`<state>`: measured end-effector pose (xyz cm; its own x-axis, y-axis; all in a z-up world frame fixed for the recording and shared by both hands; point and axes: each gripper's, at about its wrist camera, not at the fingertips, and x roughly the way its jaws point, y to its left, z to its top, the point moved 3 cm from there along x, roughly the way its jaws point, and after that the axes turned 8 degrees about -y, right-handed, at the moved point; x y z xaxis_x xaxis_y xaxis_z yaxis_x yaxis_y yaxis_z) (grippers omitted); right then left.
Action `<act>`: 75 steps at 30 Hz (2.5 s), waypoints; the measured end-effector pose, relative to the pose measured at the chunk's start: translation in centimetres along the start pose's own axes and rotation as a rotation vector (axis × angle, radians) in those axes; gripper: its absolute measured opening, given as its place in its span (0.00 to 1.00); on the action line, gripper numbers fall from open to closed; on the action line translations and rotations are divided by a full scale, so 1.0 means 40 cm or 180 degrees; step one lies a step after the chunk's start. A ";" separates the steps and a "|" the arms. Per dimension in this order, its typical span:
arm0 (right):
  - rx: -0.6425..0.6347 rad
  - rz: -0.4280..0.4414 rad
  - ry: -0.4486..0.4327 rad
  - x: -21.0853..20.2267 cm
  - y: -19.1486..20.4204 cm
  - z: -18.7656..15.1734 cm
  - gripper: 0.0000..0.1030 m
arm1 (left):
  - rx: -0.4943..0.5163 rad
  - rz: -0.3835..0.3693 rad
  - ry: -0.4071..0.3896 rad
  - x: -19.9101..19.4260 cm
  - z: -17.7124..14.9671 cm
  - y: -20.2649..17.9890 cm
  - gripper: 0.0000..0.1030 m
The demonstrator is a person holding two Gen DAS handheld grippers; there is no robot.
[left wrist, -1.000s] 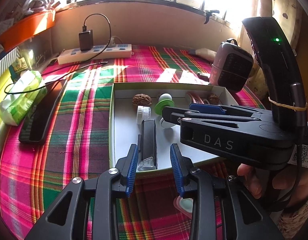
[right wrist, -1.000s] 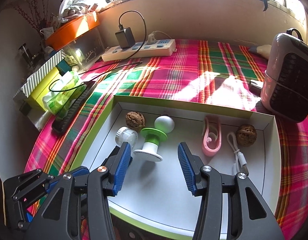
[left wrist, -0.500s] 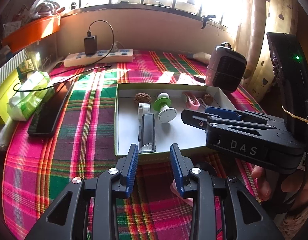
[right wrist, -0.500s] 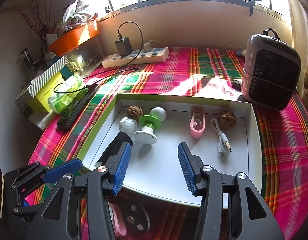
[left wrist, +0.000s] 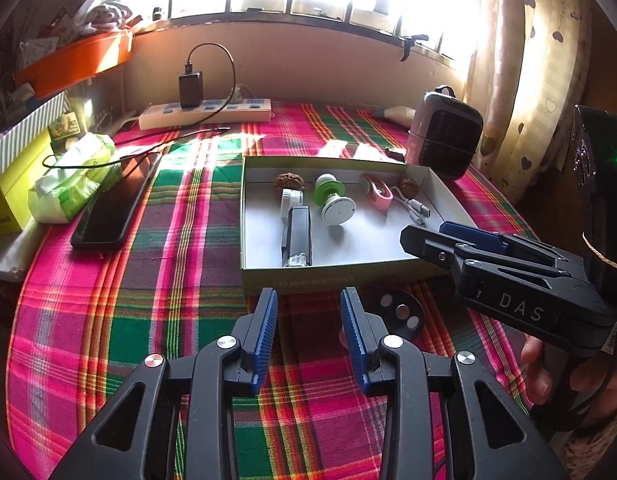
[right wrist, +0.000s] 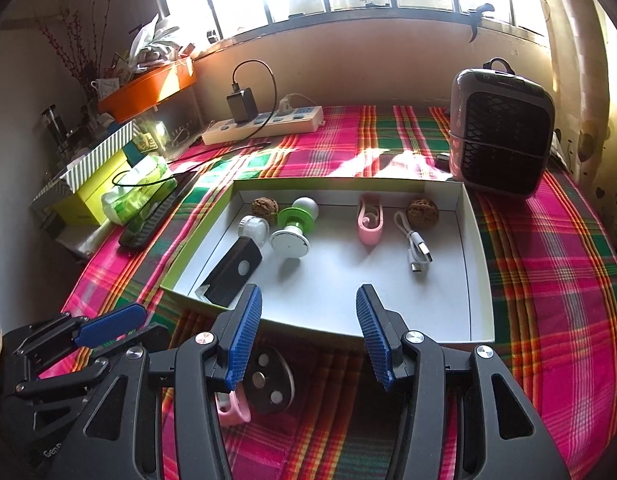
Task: Organize objects
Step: 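Withdraw both grippers from the box toward the pink clip and black disc, then lower the left gripper around the pink-and-mint clip while the right gripper moves onto the black round disc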
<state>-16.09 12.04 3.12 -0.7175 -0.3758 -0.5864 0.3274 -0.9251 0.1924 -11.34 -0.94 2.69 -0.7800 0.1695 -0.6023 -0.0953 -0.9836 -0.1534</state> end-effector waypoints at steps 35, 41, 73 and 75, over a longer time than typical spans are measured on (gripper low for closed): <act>0.0131 -0.0233 -0.0095 -0.064 -0.076 -0.105 0.58 | 0.0008 -0.0090 0.0453 0.068 -0.092 -0.088 0.40; 0.0107 -0.0198 -0.0076 -0.061 -0.071 -0.108 0.58 | -0.0017 -0.0041 0.0431 0.065 -0.092 -0.064 0.40; -0.0005 -0.0130 0.0024 -0.047 -0.044 -0.117 0.58 | -0.0130 0.0107 0.0393 0.076 -0.076 -0.022 0.40; -0.0019 -0.0125 0.0039 -0.044 -0.042 -0.117 0.58 | -0.0161 0.0181 0.0371 0.076 -0.074 -0.011 0.40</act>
<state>-12.48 14.50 0.15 -0.7223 -0.3386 -0.6030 0.3028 -0.9388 0.1644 -11.83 0.17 -1.41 -0.7060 0.1227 -0.6975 -0.0194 -0.9879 -0.1541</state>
